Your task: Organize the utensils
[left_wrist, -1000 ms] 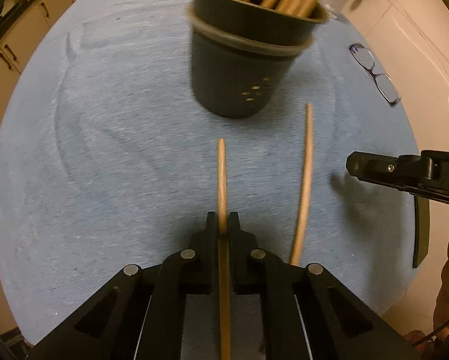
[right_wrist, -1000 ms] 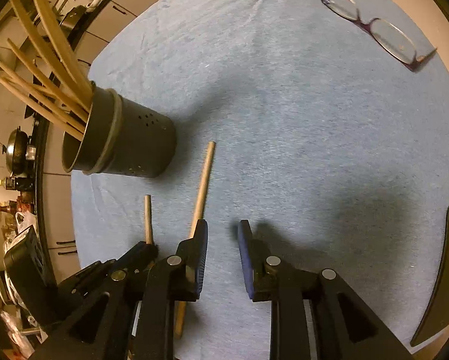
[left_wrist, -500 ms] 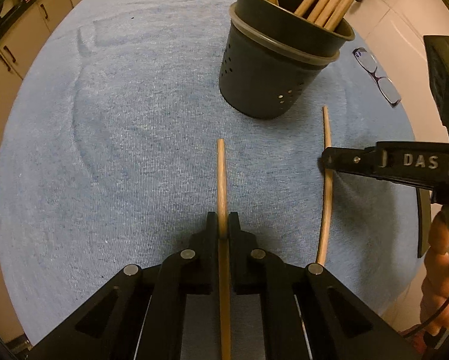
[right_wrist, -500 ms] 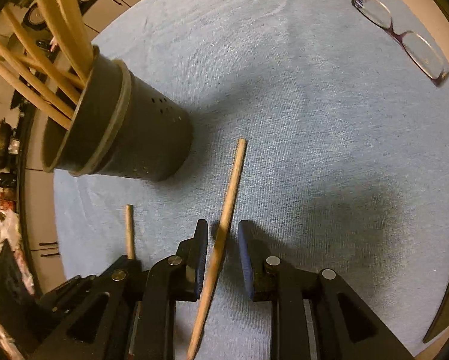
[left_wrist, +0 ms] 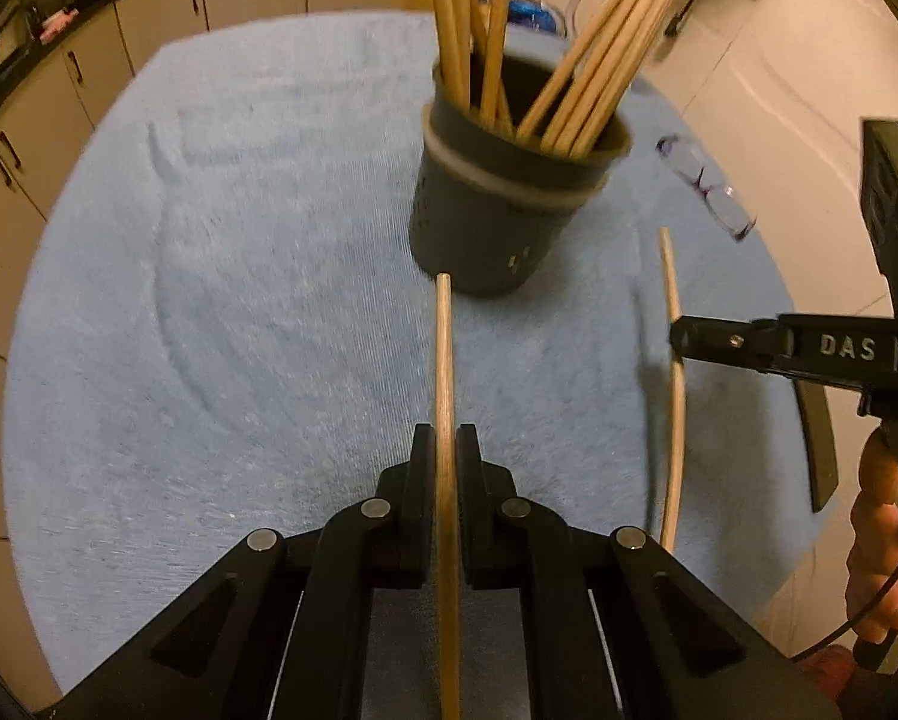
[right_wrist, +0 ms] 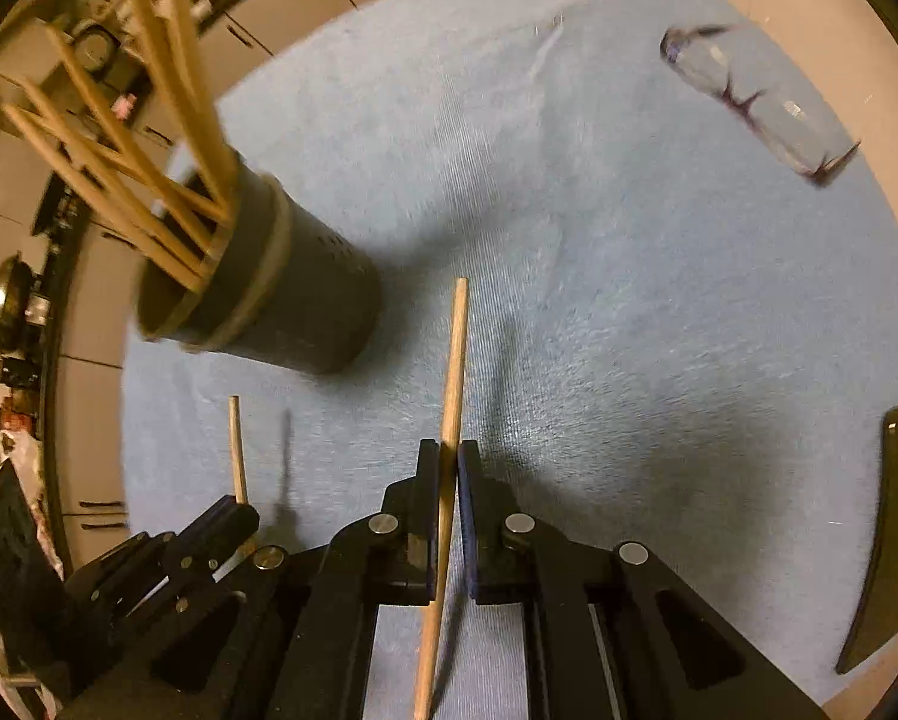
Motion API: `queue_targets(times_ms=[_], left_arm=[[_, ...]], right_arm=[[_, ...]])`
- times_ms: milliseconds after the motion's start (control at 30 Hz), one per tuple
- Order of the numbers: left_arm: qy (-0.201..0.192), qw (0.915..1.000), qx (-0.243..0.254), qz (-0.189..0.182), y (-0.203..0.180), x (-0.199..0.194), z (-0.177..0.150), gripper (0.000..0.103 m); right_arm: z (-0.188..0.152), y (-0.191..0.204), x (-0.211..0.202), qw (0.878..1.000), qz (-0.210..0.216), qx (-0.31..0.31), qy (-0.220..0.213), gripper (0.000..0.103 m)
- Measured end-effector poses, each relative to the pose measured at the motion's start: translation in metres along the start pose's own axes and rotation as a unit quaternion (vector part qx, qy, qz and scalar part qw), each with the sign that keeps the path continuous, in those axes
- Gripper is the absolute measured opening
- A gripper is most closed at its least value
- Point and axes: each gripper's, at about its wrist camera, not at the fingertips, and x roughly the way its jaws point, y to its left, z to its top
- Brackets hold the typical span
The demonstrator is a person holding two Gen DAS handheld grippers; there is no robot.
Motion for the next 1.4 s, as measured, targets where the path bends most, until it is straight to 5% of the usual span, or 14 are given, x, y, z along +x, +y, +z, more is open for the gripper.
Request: queue_targets(times_ms=[467,800,1200,1400], left_arm=[[-0.083,0.9964,-0.018,0.006,-0.012,-0.069,0.012,0.006],[-0.104,0.9942,-0.025,0.008,-0.023,-0.081,0.014,0.006],[-0.118,0.9925,-0.031,0.007,-0.024,-0.089,0.020,0.006],[-0.116,0.9927,-0.034,0.006,-0.022,-0.091,0.019,0.006]], right_arm=[[-0.010,0.012,-0.091,0.990,0.035,-0.061,-0.126,0.006],[-0.012,0.006,-0.119,0.984,0.034,-0.079,-0.156,0.005],[-0.008,0.002,-0.128,0.983,0.032,-0.078,-0.166,0.001],[0.014,-0.038,-0.102,0.993,0.068,0.023,-0.097,0.002]])
